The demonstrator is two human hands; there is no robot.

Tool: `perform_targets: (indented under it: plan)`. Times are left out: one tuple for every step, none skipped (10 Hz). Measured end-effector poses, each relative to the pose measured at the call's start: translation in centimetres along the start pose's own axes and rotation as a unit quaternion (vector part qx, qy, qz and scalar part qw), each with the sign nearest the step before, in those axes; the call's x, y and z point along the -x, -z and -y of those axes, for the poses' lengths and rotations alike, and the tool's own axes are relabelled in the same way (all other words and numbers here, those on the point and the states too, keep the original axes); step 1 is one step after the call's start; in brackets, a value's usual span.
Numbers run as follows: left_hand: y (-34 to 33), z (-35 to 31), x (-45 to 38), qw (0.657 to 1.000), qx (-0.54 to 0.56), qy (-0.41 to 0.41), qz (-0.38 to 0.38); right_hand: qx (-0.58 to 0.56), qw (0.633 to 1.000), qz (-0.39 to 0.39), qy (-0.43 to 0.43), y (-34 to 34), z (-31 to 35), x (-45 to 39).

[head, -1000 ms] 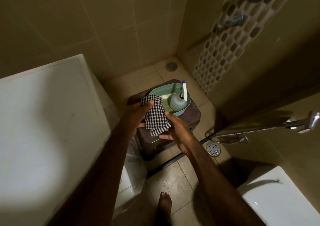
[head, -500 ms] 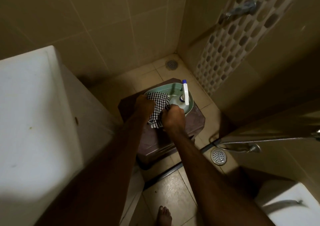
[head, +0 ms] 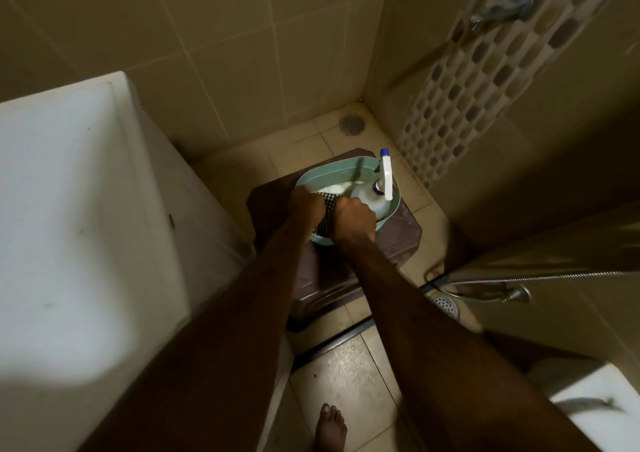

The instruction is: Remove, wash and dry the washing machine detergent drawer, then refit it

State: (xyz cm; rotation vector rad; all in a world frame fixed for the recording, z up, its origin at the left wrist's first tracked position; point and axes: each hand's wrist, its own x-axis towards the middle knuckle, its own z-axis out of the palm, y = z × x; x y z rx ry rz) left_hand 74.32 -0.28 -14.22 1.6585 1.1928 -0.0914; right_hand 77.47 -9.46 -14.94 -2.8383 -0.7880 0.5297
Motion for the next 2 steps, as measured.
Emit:
perform_targets:
  plan:
    - [1.6,0.7,3.3,0.997,-0.047,-0.034,-0.057,-0.020,0.998,-0.036,0.040,1.3,0.5,2.8]
    - [3.0,1.6,5.4,0.992,-0.049,-0.081,-0.088,-0.034,0.995,-0.065,0.064,2.3,1.0,4.8]
